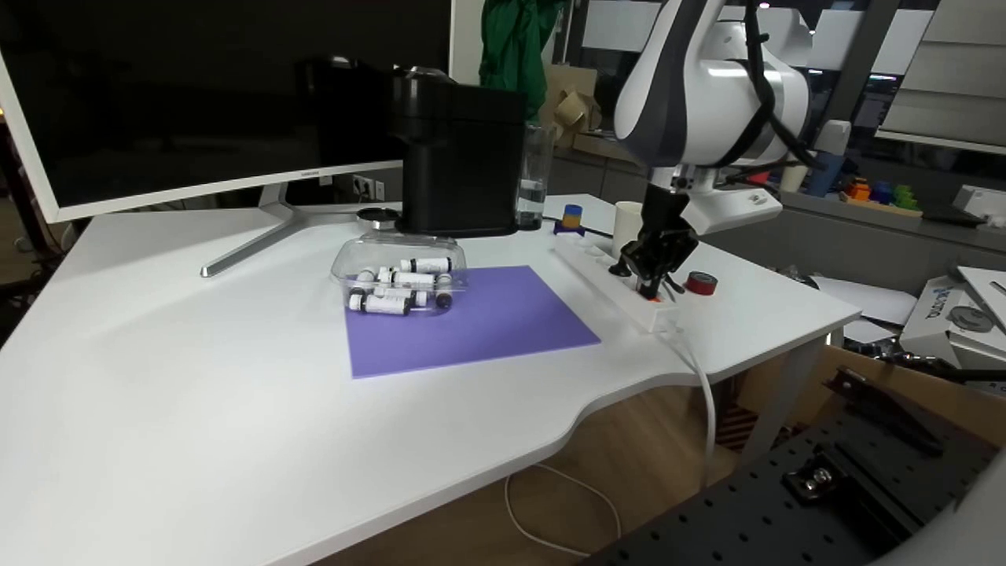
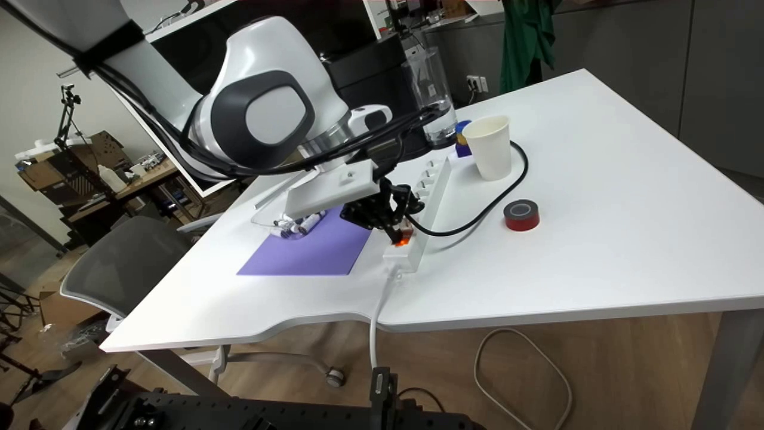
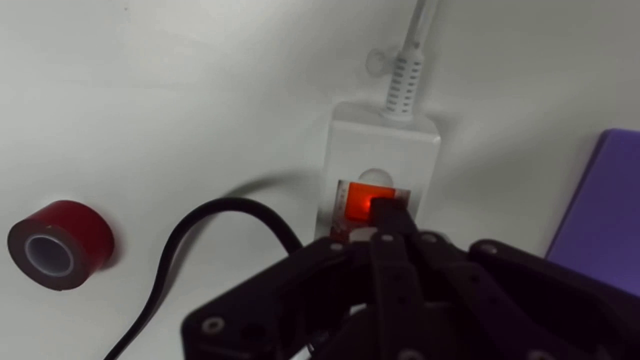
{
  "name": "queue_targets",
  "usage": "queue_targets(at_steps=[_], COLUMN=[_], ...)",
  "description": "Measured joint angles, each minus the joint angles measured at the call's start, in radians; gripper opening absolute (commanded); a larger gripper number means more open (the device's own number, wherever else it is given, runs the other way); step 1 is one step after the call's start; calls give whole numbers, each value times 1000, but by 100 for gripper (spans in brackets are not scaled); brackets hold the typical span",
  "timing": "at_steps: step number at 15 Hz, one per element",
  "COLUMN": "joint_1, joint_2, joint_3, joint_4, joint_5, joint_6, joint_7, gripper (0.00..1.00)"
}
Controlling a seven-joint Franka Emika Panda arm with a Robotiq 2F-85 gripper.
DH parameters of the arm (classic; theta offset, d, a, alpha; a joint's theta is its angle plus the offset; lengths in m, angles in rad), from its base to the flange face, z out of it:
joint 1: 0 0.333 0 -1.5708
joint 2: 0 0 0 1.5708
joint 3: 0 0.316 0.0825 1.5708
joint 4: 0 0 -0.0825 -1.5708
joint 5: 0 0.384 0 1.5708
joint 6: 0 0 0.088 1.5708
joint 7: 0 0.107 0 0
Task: Switch off the extension cord
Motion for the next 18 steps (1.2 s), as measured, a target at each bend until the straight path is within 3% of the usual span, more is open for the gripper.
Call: queue_targets(at_steps=[11, 18], joint_1=[6, 12], joint_2=[-7, 4], joint_3=[-12, -12], joint_4=[-12, 24], joint_5=[-2, -6], joint_6=[-6, -76], joint_7=[60, 62], gripper=[0, 0])
